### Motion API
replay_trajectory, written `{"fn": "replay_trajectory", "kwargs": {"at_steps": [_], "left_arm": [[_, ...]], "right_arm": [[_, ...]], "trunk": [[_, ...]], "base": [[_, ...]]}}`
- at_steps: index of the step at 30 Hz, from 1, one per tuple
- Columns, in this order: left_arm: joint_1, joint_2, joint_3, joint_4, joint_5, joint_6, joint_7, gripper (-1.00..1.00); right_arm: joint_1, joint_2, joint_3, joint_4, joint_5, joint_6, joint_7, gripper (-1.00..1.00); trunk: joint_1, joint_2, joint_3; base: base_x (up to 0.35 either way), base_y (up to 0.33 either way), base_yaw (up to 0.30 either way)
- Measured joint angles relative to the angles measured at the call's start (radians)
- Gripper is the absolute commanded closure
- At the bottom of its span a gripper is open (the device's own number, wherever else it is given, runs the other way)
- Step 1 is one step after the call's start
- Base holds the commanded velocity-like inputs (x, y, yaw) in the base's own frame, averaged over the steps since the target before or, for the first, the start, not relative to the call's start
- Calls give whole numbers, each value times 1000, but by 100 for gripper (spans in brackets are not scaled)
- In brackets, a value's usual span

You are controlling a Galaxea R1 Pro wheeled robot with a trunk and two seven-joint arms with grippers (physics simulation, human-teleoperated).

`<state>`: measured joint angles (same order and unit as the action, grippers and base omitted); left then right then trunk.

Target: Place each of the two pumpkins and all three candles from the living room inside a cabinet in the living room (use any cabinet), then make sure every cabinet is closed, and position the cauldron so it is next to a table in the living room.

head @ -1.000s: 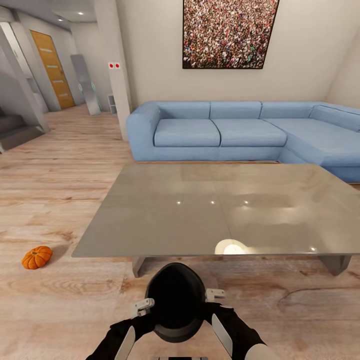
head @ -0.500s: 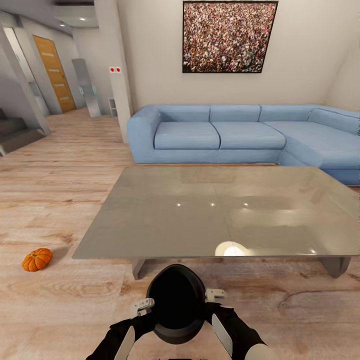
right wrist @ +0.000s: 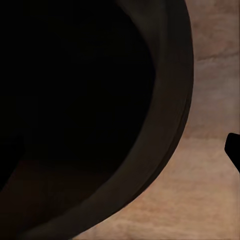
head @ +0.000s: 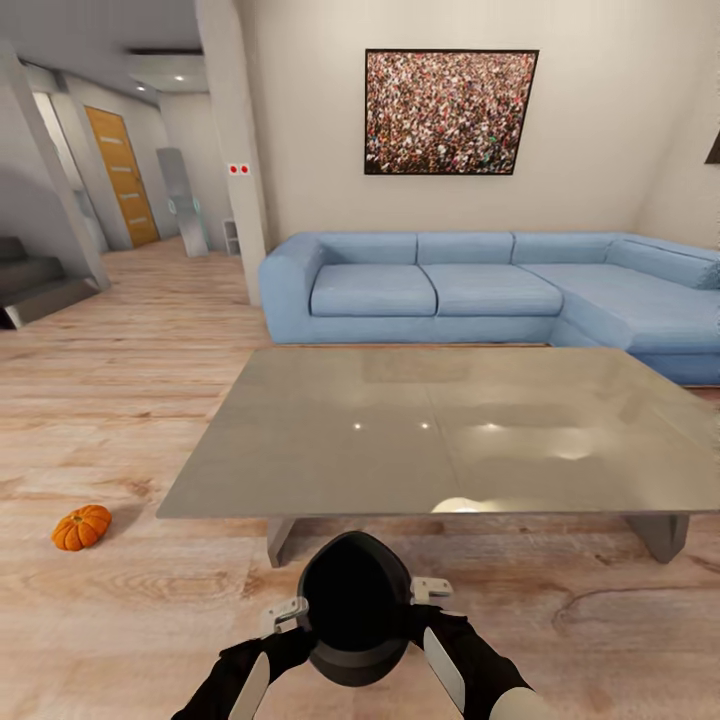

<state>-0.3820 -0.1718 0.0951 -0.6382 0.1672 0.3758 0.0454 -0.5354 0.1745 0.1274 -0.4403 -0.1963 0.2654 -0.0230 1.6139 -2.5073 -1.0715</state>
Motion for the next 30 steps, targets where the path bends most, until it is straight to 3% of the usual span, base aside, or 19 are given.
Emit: {"fn": "replay_trajectory", "kwargs": {"at_steps": [16, 30], "left_arm": [[0, 0, 0, -1, 0, 4, 2, -100], [0, 0, 0, -32, 0, 73, 1, -100]], "right_arm": [[0, 0, 0, 0, 0, -2, 0, -100], [0, 0, -9, 0, -2, 4, 0, -100]], "trunk": [[-7, 4, 62], [-14, 7, 116]], "base": [[-91, 0, 0], [-1, 0, 0]]}}
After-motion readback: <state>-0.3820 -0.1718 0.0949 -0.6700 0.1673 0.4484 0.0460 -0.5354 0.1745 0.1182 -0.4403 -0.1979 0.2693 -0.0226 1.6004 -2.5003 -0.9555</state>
